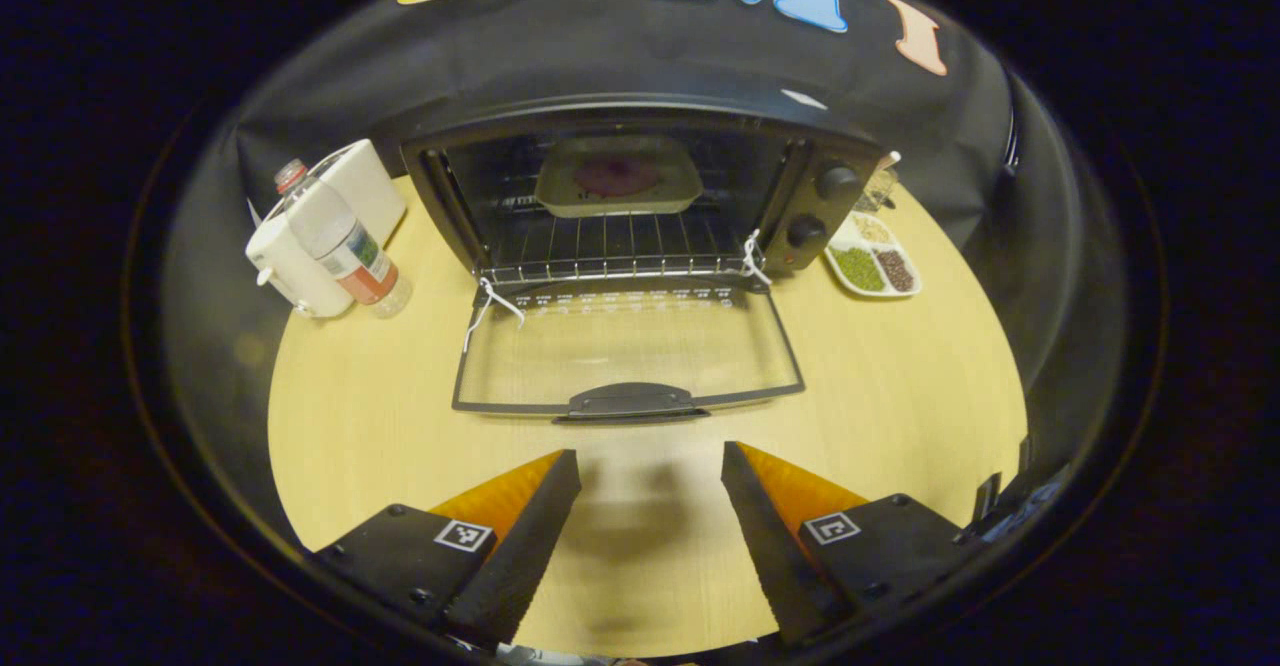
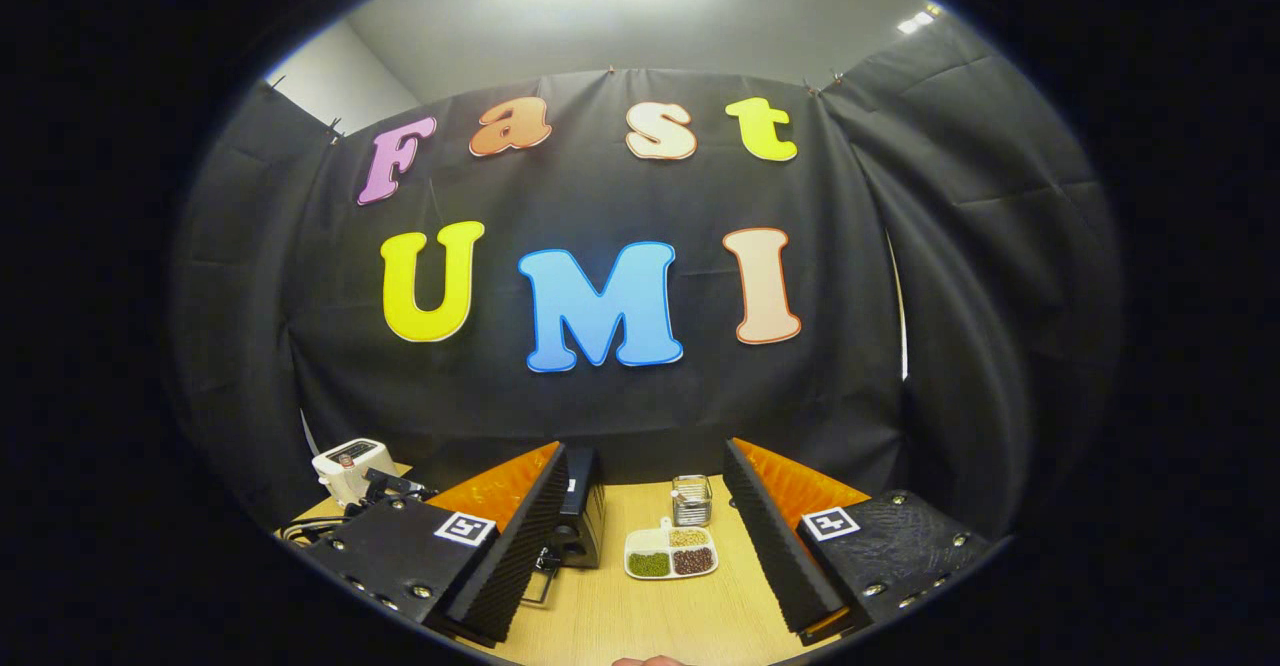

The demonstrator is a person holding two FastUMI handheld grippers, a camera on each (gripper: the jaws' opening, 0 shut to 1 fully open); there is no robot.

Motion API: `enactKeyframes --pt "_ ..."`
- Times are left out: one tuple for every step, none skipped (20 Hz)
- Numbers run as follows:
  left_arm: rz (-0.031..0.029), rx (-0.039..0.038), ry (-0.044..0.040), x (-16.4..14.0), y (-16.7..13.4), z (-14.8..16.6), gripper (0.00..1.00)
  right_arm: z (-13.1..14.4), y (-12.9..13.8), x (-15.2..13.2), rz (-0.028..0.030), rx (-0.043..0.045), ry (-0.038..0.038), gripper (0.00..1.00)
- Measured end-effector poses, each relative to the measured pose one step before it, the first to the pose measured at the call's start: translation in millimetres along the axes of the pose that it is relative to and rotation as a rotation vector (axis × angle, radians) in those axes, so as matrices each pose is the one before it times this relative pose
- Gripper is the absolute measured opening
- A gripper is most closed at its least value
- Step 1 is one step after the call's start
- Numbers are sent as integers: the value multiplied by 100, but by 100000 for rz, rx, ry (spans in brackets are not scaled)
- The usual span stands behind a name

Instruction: Open the electric oven with the left hand, put the food in, and close the electric oven.

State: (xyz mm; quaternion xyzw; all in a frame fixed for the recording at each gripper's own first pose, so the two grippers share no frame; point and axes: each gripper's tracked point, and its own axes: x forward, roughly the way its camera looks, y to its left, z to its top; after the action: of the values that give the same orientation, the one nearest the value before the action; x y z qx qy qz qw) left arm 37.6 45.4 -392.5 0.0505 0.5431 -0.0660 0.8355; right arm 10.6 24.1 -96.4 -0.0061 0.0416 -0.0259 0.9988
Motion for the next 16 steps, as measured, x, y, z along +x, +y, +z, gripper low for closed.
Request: enactKeyframes --pt "77 -300 1957 695 27 -263 97 -210 -337 -272 -878 -12 609 96" --pt "-23 112 1533 711 68 17 98 -178 -364 17 -895 -112 334 96" --pt "154 661 1250 740 139 -62 98 -20 -321 -69 -1019 -277 251 96" --pt "311 1010 1770 711 124 -59 97 -64 -245 -163 -905 -333 325 96" --pt "656 510 1091 700 288 -14 97 -147 -269 4 -882 -243 146 96" --pt "562 188 995 572 103 32 97 -6 -86 -118 -711 -239 375 96" --pt "775 0 852 456 168 17 97 -127 -231 -120 -542 -140 194 96" --pt "697 120 761 502 149 110 98 -58 -102 -69 -689 97 302 96" --pt "532 452 289 292 62 128 100 -141 -82 12 -480 194 427 96" --pt "464 888 129 384 42 180 97 -77 32 -92 -451 -69 580 96" --pt "-262 531 1050 72 -55 -45 98 -62 19 -17 -144 -241 157 96" --pt "-21 -105 -761 207 -68 73 97 14 65 -73 -311 -394 -71 96" --pt "-416 -387 616 -329 28 59 100 -6 44 52 -78 -139 -306 96" --pt "-135 280 -320 -19 57 119 97 -68 269 79 84 106 116 96" --pt "-80 211 -127 59 25 -62 97 -348 209 -112 440 57 615 96" --pt "-298 -458 102 67 -29 91 100 -197 370 87 544 30 593 96"
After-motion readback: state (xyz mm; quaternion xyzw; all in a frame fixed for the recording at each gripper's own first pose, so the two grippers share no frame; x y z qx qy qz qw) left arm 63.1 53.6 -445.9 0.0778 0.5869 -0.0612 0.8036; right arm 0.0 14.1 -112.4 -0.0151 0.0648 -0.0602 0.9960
